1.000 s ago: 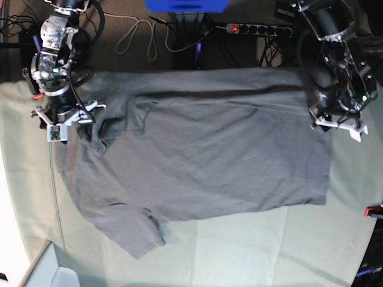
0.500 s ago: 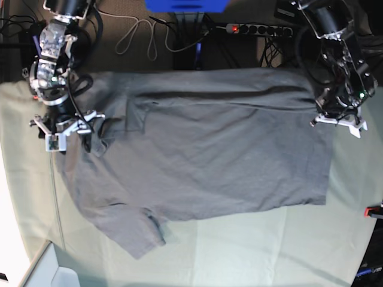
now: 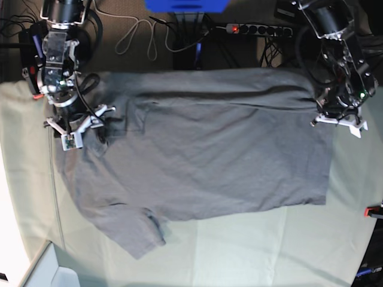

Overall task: Layout the t-shirt on the table in an organized manner, then fold the t-shirt properly
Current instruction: 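Release the shirt edge and move both grippers along the shirt sides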

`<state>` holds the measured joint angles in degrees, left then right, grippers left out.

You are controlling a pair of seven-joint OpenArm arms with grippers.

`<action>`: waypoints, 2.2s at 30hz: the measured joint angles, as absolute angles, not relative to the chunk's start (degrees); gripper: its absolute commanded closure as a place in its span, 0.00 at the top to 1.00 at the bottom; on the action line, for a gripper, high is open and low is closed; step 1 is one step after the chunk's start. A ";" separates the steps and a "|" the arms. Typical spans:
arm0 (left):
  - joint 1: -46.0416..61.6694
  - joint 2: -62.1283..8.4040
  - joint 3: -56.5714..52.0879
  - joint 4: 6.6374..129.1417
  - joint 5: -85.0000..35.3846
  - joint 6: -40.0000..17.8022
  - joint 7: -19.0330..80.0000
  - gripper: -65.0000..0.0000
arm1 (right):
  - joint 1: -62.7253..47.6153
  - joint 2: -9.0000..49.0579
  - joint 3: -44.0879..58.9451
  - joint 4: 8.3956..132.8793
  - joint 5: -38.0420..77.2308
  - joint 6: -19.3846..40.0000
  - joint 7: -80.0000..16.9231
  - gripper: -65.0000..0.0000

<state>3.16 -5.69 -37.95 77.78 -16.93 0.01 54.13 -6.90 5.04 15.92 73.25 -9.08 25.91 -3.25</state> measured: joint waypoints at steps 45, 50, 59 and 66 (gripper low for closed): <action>2.07 -5.39 -41.91 78.24 -16.91 0.05 55.42 0.46 | -4.73 6.68 19.27 83.29 -9.02 25.96 -5.39 0.79; 2.42 -5.19 -42.33 89.17 -16.75 0.12 63.35 0.46 | -11.16 6.48 21.10 89.01 -8.84 25.98 -5.50 0.80; 8.08 -2.81 -47.92 93.78 -16.47 0.01 66.63 0.77 | -17.82 6.50 28.38 83.66 -8.99 26.20 -5.98 0.80; 9.72 0.21 -47.62 88.95 -16.97 -0.19 65.34 0.80 | -17.17 5.67 28.60 83.83 -8.78 26.15 -5.32 0.80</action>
